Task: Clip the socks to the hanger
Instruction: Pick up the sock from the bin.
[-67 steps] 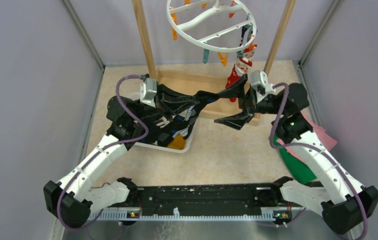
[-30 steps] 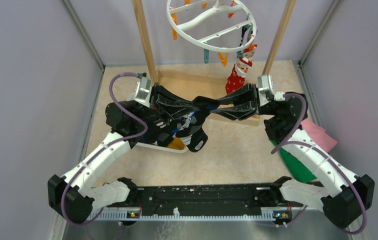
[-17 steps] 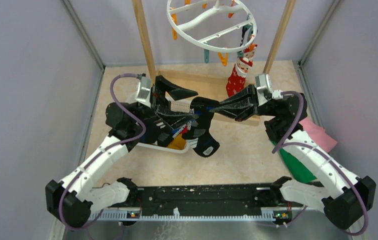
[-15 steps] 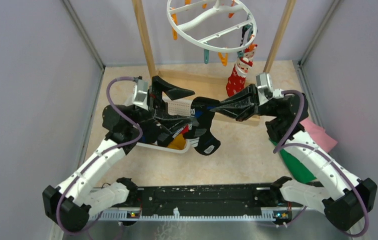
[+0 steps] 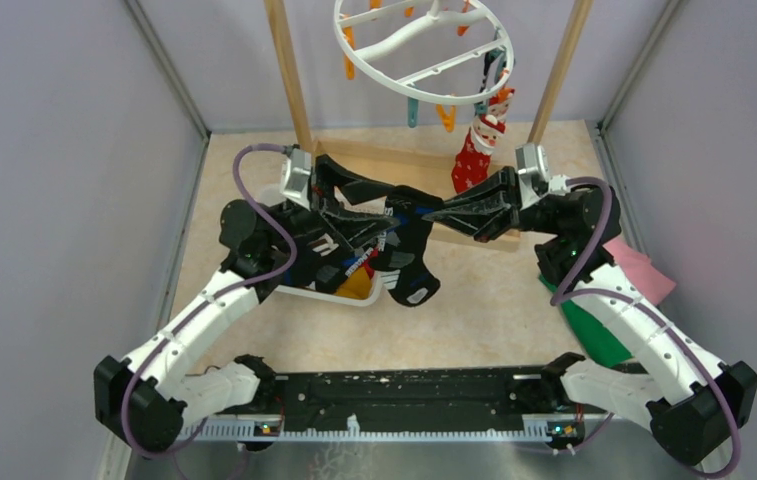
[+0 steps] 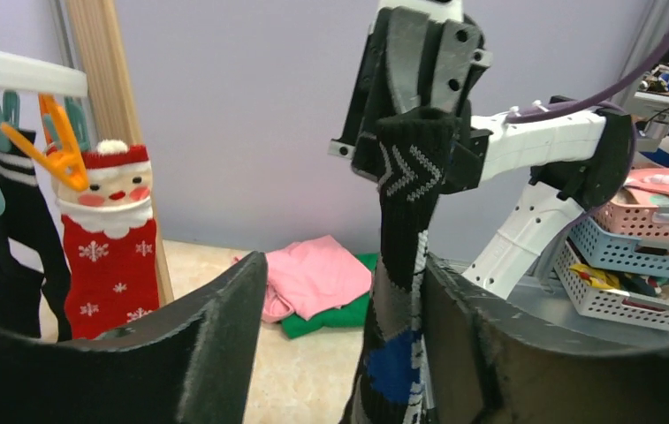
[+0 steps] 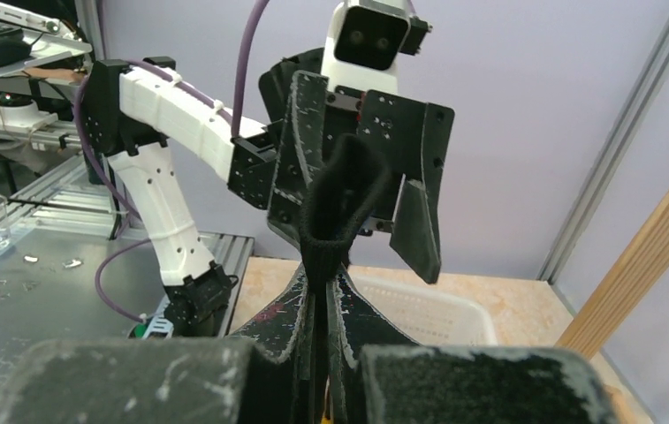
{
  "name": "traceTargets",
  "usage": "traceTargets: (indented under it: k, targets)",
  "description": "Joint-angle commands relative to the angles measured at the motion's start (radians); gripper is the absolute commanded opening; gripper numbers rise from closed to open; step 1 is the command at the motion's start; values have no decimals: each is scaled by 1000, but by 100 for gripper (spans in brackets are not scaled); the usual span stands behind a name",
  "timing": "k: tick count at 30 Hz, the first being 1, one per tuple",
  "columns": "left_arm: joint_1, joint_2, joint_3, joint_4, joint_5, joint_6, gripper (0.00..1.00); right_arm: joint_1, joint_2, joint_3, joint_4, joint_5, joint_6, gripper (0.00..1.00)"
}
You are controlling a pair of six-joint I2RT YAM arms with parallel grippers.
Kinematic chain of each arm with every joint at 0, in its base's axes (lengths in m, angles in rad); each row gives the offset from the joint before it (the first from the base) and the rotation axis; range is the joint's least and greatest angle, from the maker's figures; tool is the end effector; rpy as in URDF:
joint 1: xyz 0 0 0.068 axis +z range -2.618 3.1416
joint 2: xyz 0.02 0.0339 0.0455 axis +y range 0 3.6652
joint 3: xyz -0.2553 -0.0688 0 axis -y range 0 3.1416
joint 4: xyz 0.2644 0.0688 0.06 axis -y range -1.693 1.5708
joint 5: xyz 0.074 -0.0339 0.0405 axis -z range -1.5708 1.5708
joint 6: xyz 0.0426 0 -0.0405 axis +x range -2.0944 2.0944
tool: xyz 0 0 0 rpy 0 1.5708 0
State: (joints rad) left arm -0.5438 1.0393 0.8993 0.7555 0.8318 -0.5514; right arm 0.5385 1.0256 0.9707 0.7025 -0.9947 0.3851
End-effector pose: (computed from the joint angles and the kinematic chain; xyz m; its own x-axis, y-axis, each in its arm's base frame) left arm 0.1931 -0.1535 0.4154 -0.0323 -0.3928 -0.9190 0.9956 0.0685 -0.0642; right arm 0.1812 0.1499 0.4358 0.1593 0.3336 -0.9292 -0.9856 -0.0007 -0.1693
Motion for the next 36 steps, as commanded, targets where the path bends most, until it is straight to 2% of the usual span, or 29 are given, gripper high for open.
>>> traceTargets:
  k: [1, 3, 5, 6, 8, 11, 16, 18, 22, 29, 36]
  targets:
    - [-4, 25, 49, 93, 4, -58, 65, -6, -22, 11, 6, 9, -12, 0]
    - [-4, 39, 47, 138, 9, -76, 56, -6, -22, 10, 7, -5, -11, 0]
    - [-2, 59, 48, 161, 6, -91, 38, -5, -22, 3, 38, -42, 3, 0]
    - [0, 70, 51, 159, 6, -97, 35, -5, -22, -4, 76, -71, 23, 0]
    - [-1, 106, 57, 163, 13, -126, 37, 10, -21, -17, 127, -118, 43, 0]
    - [-2, 193, 81, 231, 78, -228, 40, 35, -20, -19, 119, -154, 16, 0]
    - [-10, 336, 125, 463, 203, -456, 42, 39, -14, -7, 30, -97, -41, 0]
    - [-21, 369, 136, 498, 214, -514, 45, 40, -12, -12, 16, -76, -46, 0]
    - [-58, 398, 162, 472, 223, -510, 51, 39, -12, -25, -37, -53, -68, 0]
    - [-85, 427, 213, 423, 224, -484, 50, 40, -10, -62, -102, -42, -86, 0]
    - [-102, 474, 299, 201, 254, -387, 49, 40, -9, -129, -15, -75, -25, 0]
